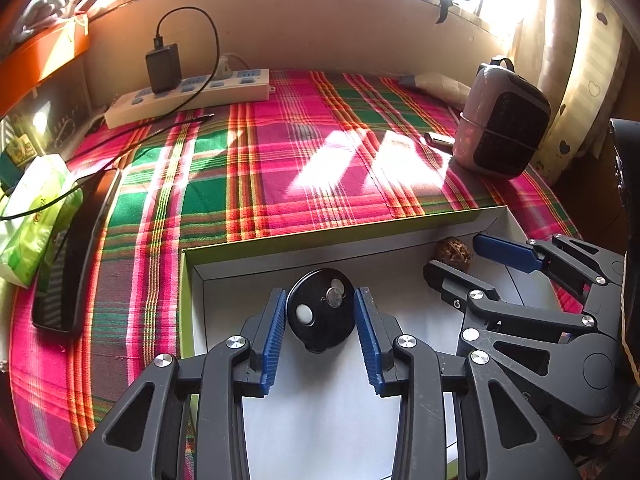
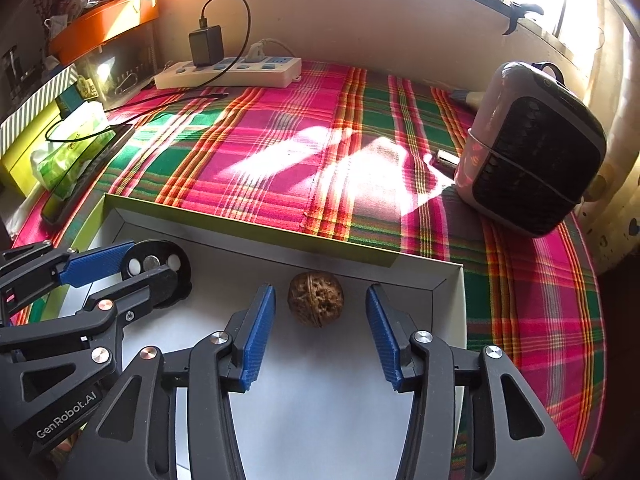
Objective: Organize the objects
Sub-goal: 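Lower the black disc into the tray and open the left gripper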
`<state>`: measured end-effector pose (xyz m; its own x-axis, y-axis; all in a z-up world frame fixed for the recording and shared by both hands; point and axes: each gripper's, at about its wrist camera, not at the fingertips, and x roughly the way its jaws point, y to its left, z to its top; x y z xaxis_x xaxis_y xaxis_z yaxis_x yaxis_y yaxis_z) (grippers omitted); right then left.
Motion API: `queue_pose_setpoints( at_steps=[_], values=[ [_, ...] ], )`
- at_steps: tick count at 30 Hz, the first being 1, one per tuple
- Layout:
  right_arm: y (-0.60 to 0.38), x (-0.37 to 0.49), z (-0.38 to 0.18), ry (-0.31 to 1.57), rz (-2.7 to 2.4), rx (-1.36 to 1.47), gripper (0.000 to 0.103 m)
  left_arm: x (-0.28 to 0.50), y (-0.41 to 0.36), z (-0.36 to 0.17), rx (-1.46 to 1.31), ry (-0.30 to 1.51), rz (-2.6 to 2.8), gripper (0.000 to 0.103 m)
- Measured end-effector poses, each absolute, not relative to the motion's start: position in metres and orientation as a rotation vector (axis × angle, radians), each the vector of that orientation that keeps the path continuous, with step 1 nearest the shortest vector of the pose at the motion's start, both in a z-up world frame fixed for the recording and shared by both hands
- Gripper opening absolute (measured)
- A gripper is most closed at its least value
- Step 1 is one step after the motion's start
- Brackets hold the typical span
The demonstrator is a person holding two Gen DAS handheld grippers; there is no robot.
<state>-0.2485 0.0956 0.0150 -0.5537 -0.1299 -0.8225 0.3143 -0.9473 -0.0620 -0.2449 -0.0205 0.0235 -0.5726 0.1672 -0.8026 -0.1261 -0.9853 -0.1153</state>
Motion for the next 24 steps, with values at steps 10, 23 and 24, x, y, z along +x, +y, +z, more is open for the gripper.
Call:
queue_pose_setpoints(
  at_steps=[10,23,24],
  values=[
    [0.106,-0.233,0.024,0.246,-2.579,1.307,0.051,-0.227,-0.022,0.037,-1.315,-0.084,2.675,0.033],
    [0.123,-0.197,0.037,0.168,-2.63,1.24,0.051,-0.188,-0.029,0.053,-1.244,-0.101,2.72,0.033],
    [0.124,-0.194,0.038,0.164,-2.636,1.232,0.051,-0.185,-0.029,0.054,-1.239,-0.1,2.728,0.033]
  ],
)
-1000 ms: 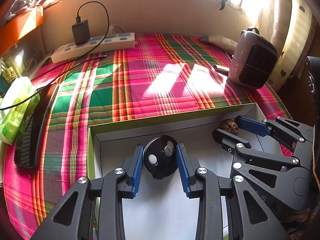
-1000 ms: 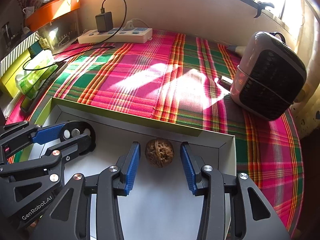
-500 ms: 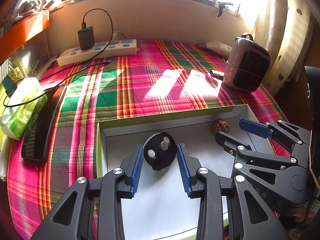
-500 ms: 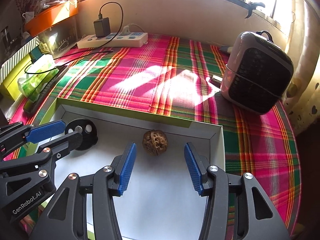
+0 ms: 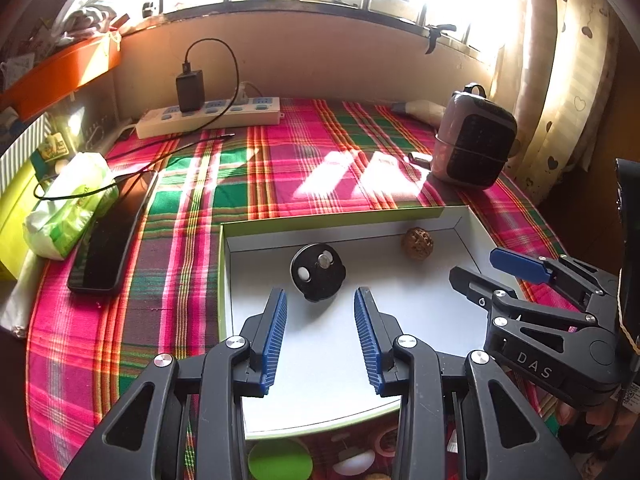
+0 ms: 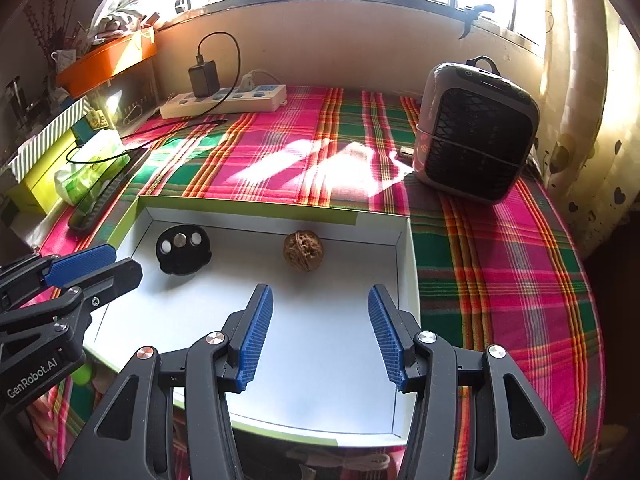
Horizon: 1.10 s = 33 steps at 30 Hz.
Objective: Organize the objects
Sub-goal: 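Lower the black disc into the tray and open the left gripper, then withdraw both grippers from the tray back toward the remaining objects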
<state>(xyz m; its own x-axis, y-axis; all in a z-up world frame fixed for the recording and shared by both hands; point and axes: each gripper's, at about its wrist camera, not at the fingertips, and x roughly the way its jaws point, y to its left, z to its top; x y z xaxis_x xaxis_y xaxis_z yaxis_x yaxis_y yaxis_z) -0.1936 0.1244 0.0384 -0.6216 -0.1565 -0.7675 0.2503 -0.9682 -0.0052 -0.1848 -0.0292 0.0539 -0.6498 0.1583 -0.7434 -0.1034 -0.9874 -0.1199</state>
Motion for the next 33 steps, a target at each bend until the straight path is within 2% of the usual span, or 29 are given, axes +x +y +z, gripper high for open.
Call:
queue_pose_setpoints(
  at_steps=[9,33],
  values=[
    [0.139,-0.164,0.047,0.12,-2.678,1.172,0.051,-0.156,-0.033,0.056,-1.204,-0.074,2.769,0.033],
    [0.148,-0.081,0.039,0.119,-2.641,1.032,0.051,-0.086,-0.062,0.043,-1.185,-0.197,2.768,0.034]
  ],
)
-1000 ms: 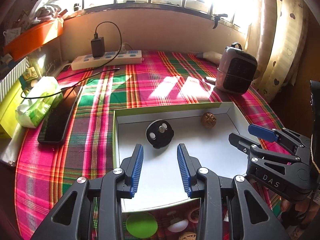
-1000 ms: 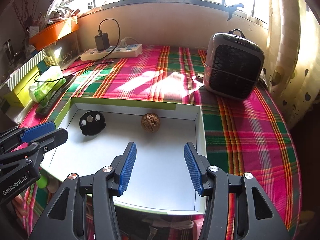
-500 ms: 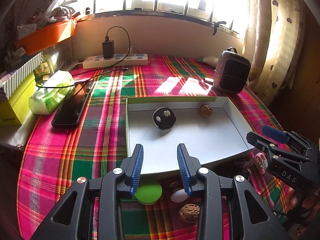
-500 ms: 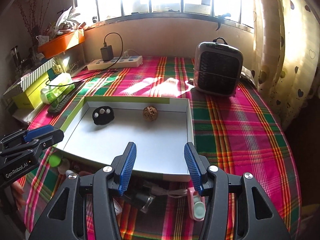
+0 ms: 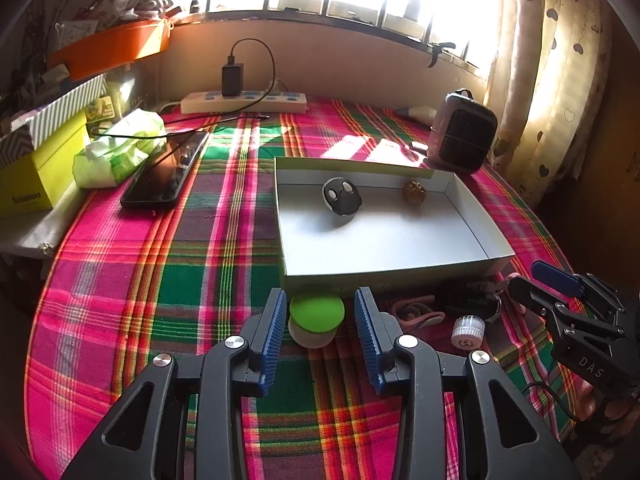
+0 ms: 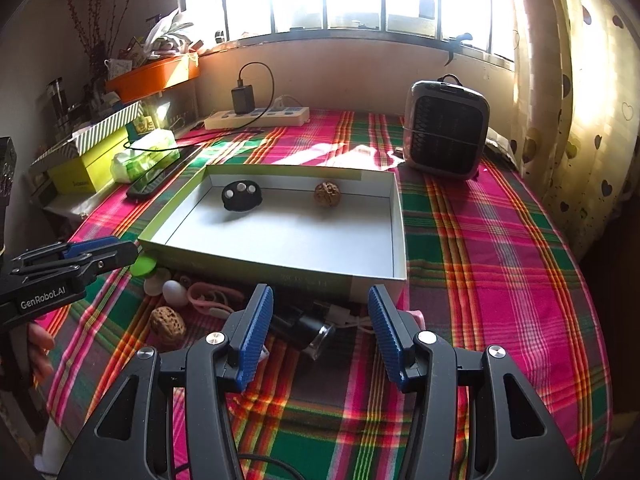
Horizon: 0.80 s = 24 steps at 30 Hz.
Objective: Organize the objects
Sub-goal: 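Withdraw both grippers from the tray back toward the remaining objects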
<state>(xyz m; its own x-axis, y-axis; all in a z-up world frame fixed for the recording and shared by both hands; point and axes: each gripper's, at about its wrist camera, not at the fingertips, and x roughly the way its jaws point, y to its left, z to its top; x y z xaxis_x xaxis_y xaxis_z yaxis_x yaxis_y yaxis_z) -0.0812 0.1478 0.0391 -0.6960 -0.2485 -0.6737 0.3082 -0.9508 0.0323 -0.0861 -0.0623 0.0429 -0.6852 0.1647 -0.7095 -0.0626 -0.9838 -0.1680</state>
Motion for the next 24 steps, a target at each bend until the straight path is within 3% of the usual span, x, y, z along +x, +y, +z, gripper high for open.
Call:
queue_pose_setpoints(
  at_steps=[8,24],
  values=[
    [0.144,-0.066,0.028,0.13,-2.583,1.032,0.051,-0.079,-0.067,0.027,-1.222,-0.247,2.725,0.039],
    [0.126,-0.063,0.012,0.187,-2.481,1.064,0.051,-0.092,-0.068,0.01,-1.283,-0.265,2.682,0.04]
  ],
)
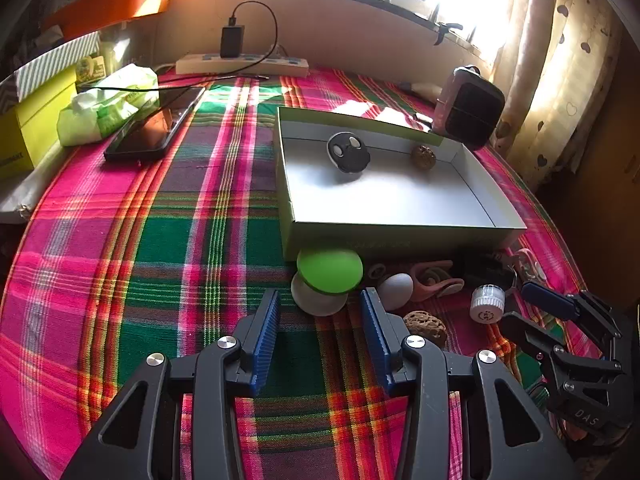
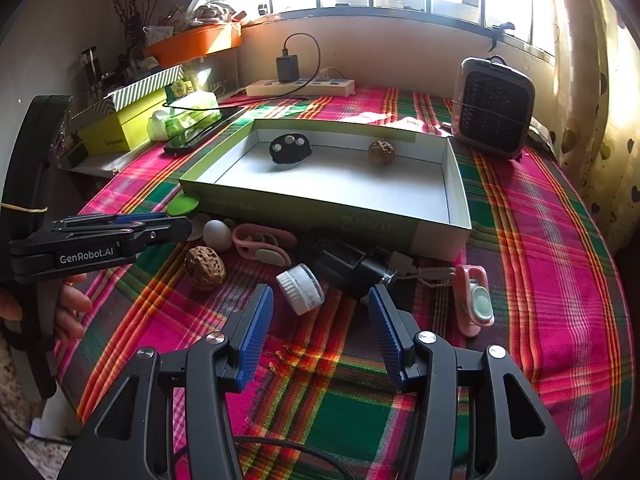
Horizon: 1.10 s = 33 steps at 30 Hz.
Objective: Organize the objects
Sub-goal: 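Withdraw both grippers from the tray back toward the remaining objects, then grasp the white cylindrical cap with the right gripper while left grasps the green mushroom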
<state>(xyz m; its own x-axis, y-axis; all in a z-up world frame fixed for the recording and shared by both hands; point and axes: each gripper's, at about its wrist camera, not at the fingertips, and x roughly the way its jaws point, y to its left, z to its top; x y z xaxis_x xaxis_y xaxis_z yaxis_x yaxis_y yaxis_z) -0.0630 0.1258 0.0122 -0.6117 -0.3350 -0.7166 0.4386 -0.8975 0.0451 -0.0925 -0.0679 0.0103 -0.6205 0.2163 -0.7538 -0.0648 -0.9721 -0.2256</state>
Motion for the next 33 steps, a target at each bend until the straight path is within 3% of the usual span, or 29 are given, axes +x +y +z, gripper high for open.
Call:
queue_pose_setpoints(
  at_steps=[17,33],
  values=[
    [0.111,-0.076,0.0,0.231,-2.396,1.121,0.051,-0.103,-0.062,0.01,-1.281,-0.252,2.671,0.04],
    [0.111,-0.082,-0.002,0.23,-2.393,1.145,0.03,-0.117,-0.067,0.009,-1.3,-0.339,2.694,0.039]
  ],
)
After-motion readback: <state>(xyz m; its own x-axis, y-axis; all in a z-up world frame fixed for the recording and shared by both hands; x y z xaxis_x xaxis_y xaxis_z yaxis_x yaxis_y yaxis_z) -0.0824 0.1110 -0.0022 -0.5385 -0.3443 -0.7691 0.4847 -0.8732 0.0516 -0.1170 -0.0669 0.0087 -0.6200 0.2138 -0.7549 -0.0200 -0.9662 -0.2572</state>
